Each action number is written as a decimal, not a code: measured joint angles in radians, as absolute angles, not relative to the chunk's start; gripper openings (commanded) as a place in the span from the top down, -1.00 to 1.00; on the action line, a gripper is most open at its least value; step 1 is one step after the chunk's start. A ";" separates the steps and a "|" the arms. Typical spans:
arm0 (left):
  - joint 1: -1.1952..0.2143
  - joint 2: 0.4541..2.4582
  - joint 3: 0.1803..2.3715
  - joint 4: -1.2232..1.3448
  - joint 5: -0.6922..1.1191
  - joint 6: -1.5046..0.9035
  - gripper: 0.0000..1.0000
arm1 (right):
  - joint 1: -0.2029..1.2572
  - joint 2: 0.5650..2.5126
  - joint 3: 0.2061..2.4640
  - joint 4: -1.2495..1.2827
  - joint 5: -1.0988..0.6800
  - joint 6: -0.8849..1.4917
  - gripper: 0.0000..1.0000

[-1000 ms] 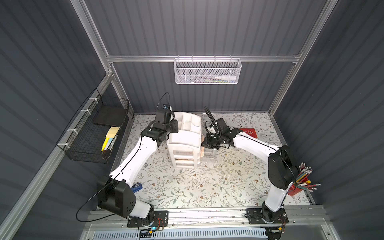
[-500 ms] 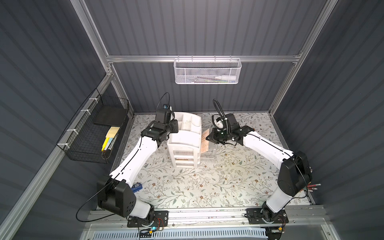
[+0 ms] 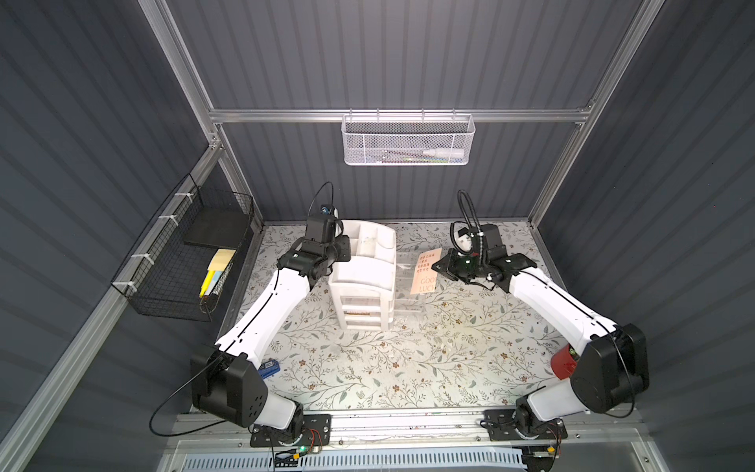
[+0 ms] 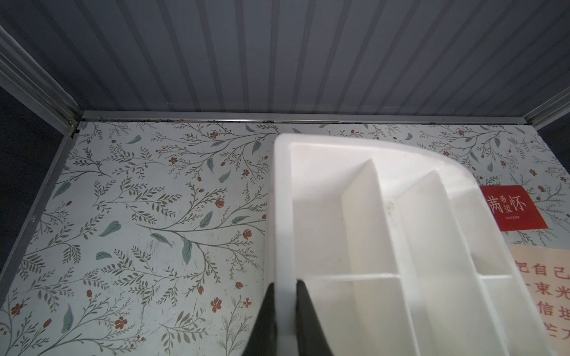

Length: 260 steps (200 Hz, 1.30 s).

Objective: Take the postcards out of the drawer
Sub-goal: Pick up the postcard from the drawer, then place the postcard at the center of the board.

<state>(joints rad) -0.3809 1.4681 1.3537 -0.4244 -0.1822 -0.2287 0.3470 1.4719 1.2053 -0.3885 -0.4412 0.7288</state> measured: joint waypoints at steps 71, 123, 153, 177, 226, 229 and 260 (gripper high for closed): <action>-0.381 1.468 1.354 -0.424 -0.182 -0.229 1.00 | 0.144 1.345 0.975 -0.305 -0.443 0.761 0.95; -0.381 1.468 1.354 -0.424 -0.181 -0.229 1.00 | 0.039 1.272 0.790 -0.199 -0.370 0.854 0.97; -0.381 1.468 1.354 -0.424 -0.179 -0.229 1.00 | -0.010 1.230 0.697 -0.138 -0.284 0.925 0.97; -0.381 1.468 1.354 -0.422 -0.179 -0.229 1.00 | -0.032 1.186 0.634 -0.109 -0.201 0.987 0.98; -0.381 1.468 1.353 -0.422 -0.178 -0.229 1.00 | -0.059 1.139 0.576 -0.040 -0.062 1.078 0.99; -0.381 1.468 1.353 -0.422 -0.178 -0.229 1.00 | -0.060 1.139 0.570 -0.035 -0.056 1.084 0.99; -0.381 1.468 1.353 -0.422 -0.175 -0.229 1.00 | -0.070 1.165 0.529 0.013 -0.012 1.140 0.99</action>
